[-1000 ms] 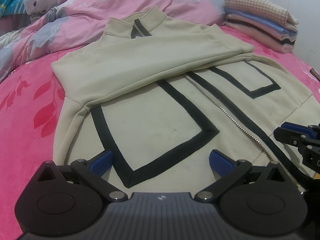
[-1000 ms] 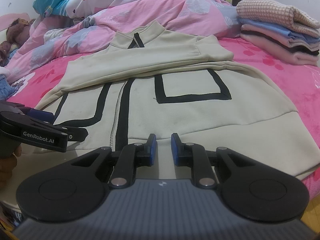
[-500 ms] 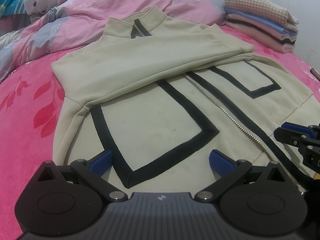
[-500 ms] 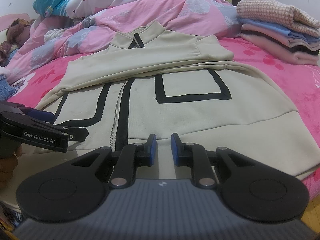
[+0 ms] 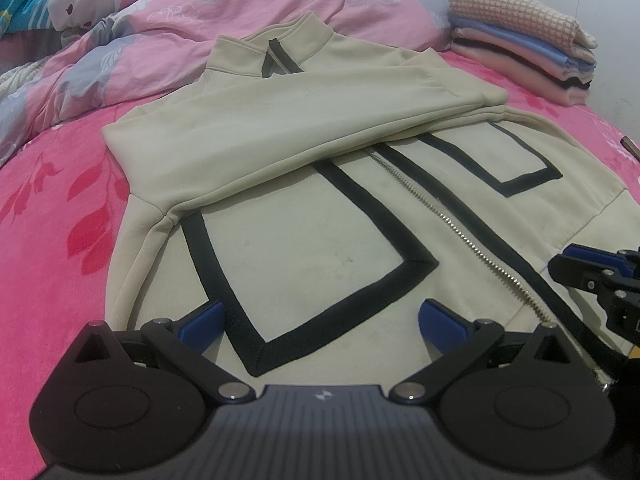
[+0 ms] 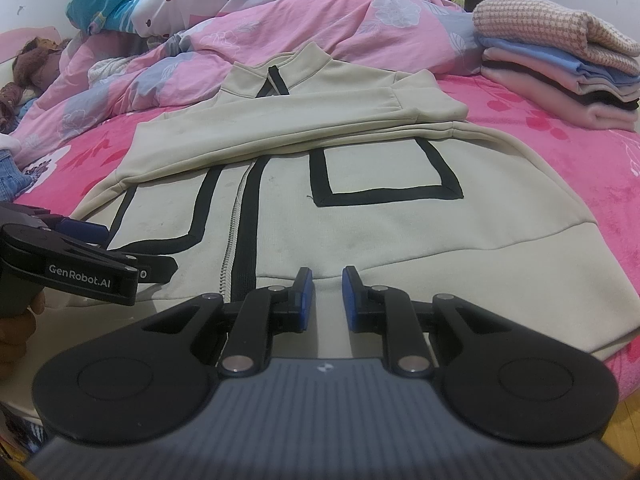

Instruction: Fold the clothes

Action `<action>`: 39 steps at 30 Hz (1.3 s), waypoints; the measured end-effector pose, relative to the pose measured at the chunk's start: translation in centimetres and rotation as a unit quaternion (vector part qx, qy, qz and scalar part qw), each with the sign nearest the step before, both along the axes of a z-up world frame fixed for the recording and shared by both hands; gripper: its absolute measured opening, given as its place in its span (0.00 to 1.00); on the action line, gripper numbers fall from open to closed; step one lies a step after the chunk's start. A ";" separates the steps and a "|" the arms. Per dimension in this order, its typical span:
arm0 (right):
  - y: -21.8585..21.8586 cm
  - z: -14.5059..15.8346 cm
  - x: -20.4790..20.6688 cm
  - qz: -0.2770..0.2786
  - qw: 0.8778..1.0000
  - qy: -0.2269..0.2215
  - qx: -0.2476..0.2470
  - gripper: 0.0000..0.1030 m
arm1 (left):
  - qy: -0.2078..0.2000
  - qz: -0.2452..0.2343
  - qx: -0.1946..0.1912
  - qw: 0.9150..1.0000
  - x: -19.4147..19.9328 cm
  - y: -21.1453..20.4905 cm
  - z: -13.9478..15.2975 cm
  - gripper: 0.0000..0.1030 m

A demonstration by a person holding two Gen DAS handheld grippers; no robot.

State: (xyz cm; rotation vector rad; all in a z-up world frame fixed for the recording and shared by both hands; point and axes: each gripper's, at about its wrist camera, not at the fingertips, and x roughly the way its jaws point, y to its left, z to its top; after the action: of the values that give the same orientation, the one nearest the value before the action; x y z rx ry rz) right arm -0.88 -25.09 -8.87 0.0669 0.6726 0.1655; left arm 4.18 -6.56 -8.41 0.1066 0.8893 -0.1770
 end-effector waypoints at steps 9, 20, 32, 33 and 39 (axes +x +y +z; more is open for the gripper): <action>-0.2 1.1 -0.2 0.007 1.000 -0.005 0.004 0.16 | 0.021 -0.008 0.005 1.000 0.8 0.0 0.4 1.00; 3.6 1.8 -3.8 0.128 0.991 -0.024 0.011 0.13 | 0.023 -0.020 -0.004 1.000 1.1 0.9 0.3 1.00; 4.9 0.4 -10.5 0.187 0.982 0.031 0.015 0.07 | 0.009 -0.027 -0.002 1.000 0.7 0.9 0.0 1.00; 4.9 0.9 -10.5 0.188 0.982 0.024 0.015 0.07 | 0.009 -0.028 -0.002 1.000 0.7 0.9 0.0 1.00; 5.9 3.2 -8.4 0.186 0.981 -0.038 0.028 0.07 | 0.016 -0.028 -0.004 0.999 0.7 1.2 0.4 1.00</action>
State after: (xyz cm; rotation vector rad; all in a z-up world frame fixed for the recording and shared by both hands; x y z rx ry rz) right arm -9.26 -19.21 -5.69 -0.0120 0.5990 0.5450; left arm 4.85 -5.40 -8.05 0.1214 0.9185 -0.2341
